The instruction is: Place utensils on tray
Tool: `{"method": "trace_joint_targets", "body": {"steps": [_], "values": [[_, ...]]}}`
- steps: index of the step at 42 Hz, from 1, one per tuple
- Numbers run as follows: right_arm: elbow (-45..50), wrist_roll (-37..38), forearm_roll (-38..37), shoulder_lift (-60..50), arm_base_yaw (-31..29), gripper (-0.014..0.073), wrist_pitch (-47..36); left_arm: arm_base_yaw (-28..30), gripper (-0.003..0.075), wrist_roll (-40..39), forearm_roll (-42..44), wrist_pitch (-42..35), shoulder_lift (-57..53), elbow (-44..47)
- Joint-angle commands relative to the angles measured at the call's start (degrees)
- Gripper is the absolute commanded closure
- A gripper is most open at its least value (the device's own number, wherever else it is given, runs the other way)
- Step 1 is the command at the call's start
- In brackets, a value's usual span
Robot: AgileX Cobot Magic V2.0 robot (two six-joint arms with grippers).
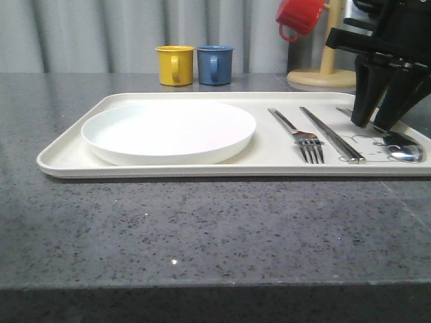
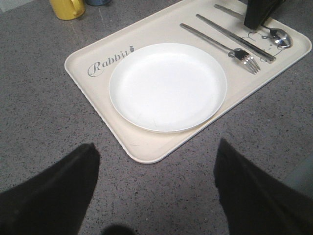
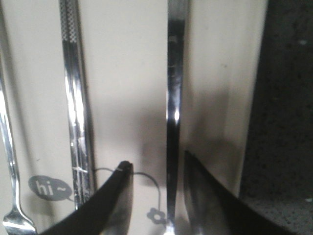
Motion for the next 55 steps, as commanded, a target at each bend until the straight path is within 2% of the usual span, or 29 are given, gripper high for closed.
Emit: {"method": "trace_joint_targets", "body": {"steps": [1,12,22,31,42,55], "values": [[-1.5,-0.3,0.4,-2.7,-0.1,0.0263,-1.8,-0.4,0.0229,-0.4,0.5,-4.1,0.1,-1.4],[-1.2,-6.6,-0.2,-10.4,1.5,0.0263,-4.6,-0.4,0.0229,-0.4,0.5,-4.1,0.1,-1.4],[5.0,-13.7,-3.0,-25.9,9.4,0.0263,-8.0,-0.4,0.0229,-0.4,0.5,-4.1,0.1,-1.4],[13.9,-13.7,-6.9,-40.7,13.6,0.0263,-7.6,-0.4,0.0229,-0.4,0.5,-4.1,0.1,-1.4],[27.6,-13.7,-8.2,-60.4,13.6,0.0263,-7.5,-0.4,0.0229,-0.4,0.5,-4.1,0.1,-1.4],[36.8,-11.9,-7.7,-79.1,13.4,0.0263,-7.6,-0.4,0.0229,-0.4,0.5,-4.1,0.1,-1.4]]}}
